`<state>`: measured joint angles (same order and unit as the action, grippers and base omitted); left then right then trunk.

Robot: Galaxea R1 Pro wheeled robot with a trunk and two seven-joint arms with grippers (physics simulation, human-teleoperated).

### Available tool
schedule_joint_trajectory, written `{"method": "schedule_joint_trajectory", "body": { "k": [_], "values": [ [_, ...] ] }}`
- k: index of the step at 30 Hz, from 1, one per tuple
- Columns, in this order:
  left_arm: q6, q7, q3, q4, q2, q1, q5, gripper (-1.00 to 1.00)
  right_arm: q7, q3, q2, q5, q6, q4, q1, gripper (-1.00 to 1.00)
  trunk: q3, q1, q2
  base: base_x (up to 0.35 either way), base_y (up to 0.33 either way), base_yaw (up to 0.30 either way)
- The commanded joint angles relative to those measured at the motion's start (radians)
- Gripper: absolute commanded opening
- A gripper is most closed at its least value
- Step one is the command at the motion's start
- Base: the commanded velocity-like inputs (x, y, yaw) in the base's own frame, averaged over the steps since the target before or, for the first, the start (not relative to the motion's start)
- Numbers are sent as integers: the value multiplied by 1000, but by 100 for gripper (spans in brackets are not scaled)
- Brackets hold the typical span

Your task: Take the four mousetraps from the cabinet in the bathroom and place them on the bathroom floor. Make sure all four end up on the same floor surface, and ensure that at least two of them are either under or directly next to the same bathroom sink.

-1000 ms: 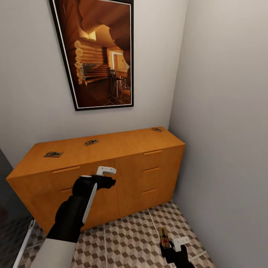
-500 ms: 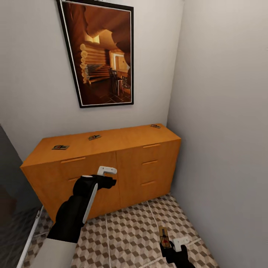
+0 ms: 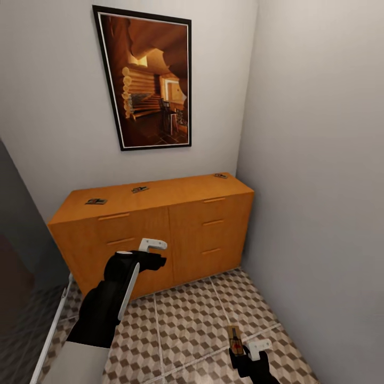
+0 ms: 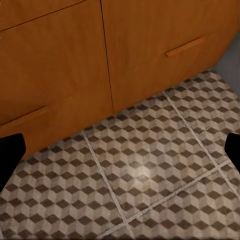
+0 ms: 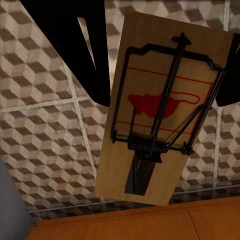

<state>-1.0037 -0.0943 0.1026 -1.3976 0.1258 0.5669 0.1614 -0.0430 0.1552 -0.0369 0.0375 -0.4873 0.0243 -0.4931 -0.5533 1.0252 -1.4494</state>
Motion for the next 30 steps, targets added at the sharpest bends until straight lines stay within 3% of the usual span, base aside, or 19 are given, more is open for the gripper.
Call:
{"method": "schedule_joint_trajectory", "body": {
  "k": [1,6,13,26,30],
  "values": [
    [-4,-10,-2,-1,0,1,11,100,-8,3,0,9,-4,-1,-1,-100,-1,0,-1,-53,0,0],
    [-4,-10,-4,-3,3,6,11,100,-8,3,-1,9,-4,-1,-1,-100,-1,0,-1,-20,0,0],
    [-4,-9,-6,42,5,79,9,100,-8,3,1,9,-4,-1,-1,-100,-1,0,-1,-3,0,0],
    [-5,-8,-8,317,9,386,7,100,-8,3,-1,9,-4,-1,-1,-100,-1,0,-1,0,0,0],
    [-5,-7,-9,389,9,455,7,100,-8,3,-2,9,-4,-1,-1,-100,-1,0,-1,0,0,0]
  ]
}}
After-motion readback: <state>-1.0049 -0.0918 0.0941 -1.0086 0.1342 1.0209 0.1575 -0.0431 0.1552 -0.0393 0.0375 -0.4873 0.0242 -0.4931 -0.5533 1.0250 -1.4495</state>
